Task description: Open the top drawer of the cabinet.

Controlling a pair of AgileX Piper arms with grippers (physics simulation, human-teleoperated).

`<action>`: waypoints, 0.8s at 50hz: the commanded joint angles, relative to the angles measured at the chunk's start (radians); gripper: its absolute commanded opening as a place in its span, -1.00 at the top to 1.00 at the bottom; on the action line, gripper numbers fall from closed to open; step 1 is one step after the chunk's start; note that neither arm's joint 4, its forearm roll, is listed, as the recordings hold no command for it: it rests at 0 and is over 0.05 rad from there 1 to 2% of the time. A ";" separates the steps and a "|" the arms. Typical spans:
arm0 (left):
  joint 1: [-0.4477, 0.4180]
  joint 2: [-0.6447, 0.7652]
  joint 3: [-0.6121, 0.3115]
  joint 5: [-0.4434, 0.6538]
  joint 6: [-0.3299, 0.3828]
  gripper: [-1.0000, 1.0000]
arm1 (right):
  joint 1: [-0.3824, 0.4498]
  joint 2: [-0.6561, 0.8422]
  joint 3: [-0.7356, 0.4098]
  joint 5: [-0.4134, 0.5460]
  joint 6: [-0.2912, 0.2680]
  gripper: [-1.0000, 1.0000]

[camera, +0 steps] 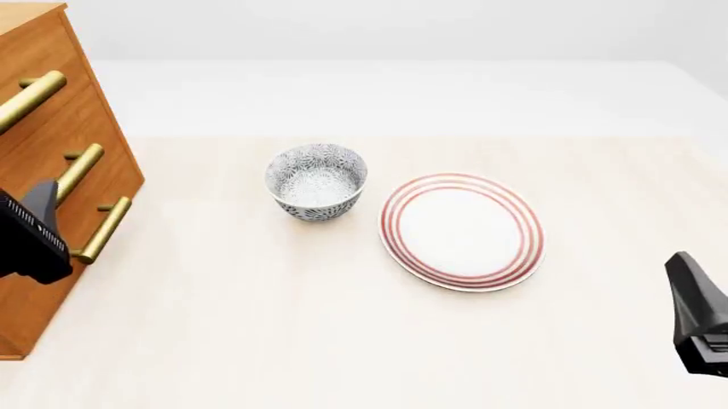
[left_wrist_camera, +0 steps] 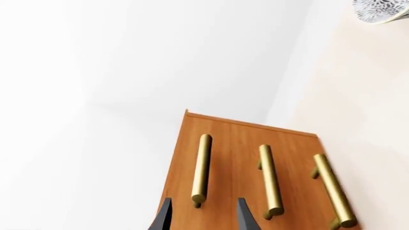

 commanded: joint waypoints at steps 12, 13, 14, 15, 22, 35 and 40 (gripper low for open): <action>0.042 0.173 -0.057 -0.142 0.037 -1.00 | 0.000 -0.011 0.000 0.010 -0.001 -1.00; 0.044 0.176 -0.056 -0.150 0.039 -1.00 | 0.000 -0.011 0.000 0.010 -0.001 -1.00; 0.049 0.181 -0.057 -0.162 0.042 -1.00 | 0.000 -0.011 0.000 0.010 -0.001 -1.00; 0.051 0.185 -0.060 -0.152 0.041 -1.00 | 0.000 -0.011 0.000 0.010 -0.001 -1.00; 0.063 0.205 -0.078 -0.161 0.046 -1.00 | 0.000 -0.011 0.000 0.010 -0.001 -1.00; 0.086 0.296 -0.099 -0.210 0.044 -1.00 | 0.000 -0.011 0.000 0.010 -0.001 -1.00; 0.102 0.326 -0.120 -0.225 0.045 -1.00 | 0.000 -0.011 0.000 0.010 -0.001 -1.00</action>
